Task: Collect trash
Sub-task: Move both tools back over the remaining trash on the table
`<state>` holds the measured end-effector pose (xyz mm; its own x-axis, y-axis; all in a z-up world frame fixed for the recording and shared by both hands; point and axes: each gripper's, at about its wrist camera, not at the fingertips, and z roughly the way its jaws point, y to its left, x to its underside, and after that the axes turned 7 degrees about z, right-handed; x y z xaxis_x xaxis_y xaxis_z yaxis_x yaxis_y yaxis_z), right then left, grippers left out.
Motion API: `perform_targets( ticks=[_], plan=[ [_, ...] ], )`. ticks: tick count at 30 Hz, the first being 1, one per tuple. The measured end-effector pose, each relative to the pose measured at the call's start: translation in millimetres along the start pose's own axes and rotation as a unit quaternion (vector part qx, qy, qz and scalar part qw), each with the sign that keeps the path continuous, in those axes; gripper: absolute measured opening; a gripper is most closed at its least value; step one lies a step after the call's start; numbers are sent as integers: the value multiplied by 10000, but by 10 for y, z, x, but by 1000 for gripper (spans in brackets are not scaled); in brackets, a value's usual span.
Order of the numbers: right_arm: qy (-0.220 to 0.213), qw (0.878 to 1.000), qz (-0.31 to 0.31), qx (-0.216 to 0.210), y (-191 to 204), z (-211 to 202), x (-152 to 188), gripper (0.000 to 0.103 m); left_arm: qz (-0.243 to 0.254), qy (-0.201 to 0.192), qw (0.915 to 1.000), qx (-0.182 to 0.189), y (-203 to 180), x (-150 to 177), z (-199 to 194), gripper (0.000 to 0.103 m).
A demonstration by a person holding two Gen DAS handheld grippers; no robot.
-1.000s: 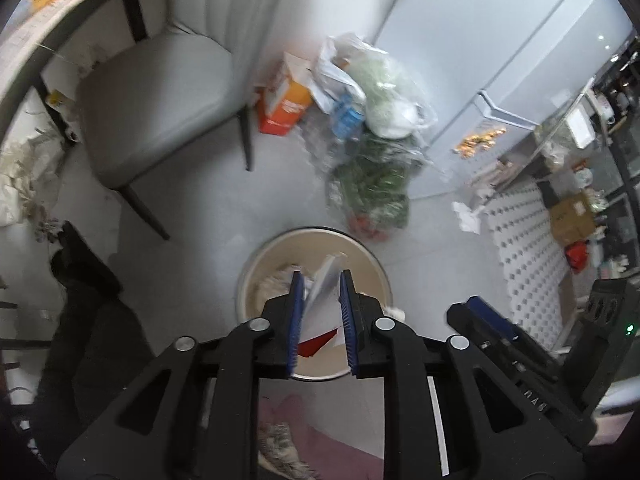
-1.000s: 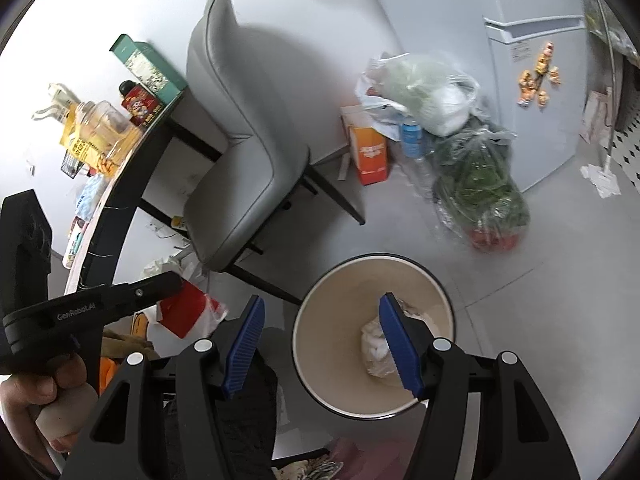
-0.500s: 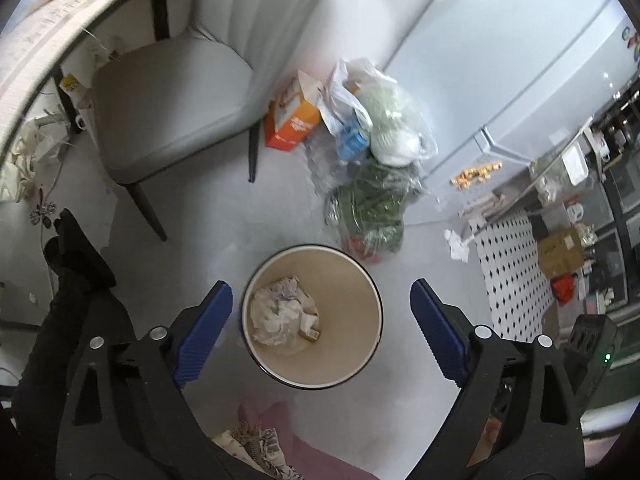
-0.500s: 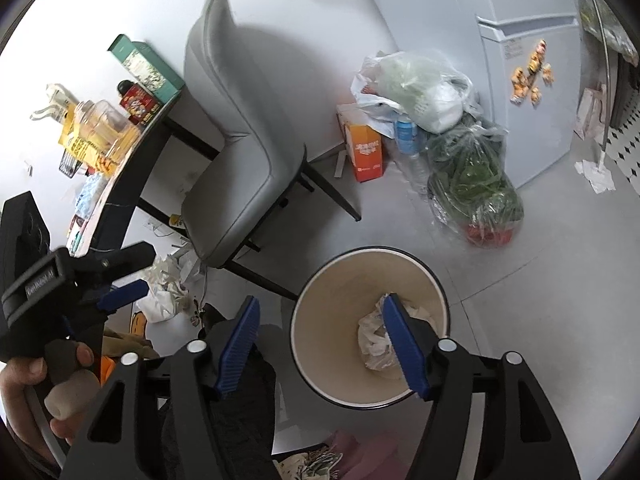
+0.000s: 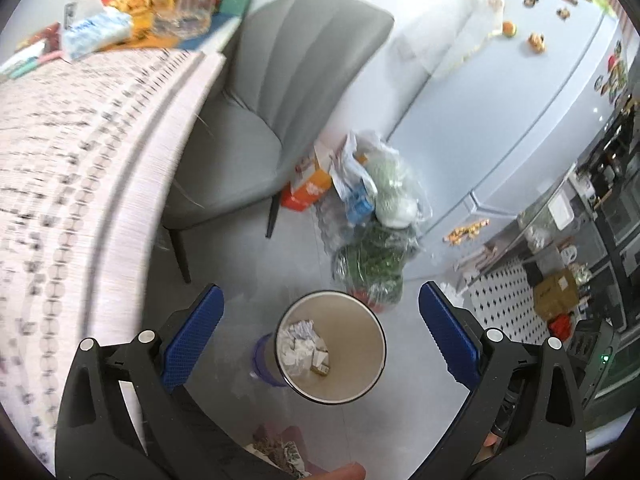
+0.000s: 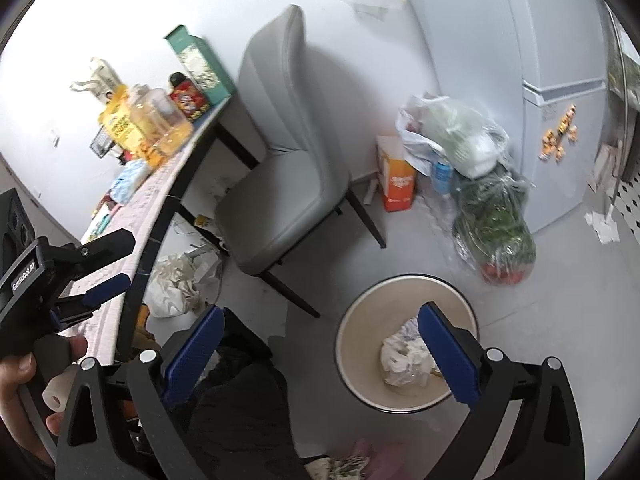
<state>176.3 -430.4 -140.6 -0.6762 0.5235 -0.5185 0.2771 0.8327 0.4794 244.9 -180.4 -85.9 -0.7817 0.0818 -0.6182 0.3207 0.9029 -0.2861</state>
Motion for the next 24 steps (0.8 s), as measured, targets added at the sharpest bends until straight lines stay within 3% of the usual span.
perform_targets(
  ticks=[13, 24],
  plan=[
    [-198, 9977, -574, -313, 832, -292, 155, 95, -210, -782, 9965, -229, 472, 125, -833, 97],
    [-268, 9919, -1090, -601, 1398, -419, 397, 95, -373, -1170, 9909, -547, 838, 348, -1390, 97]
  ],
)
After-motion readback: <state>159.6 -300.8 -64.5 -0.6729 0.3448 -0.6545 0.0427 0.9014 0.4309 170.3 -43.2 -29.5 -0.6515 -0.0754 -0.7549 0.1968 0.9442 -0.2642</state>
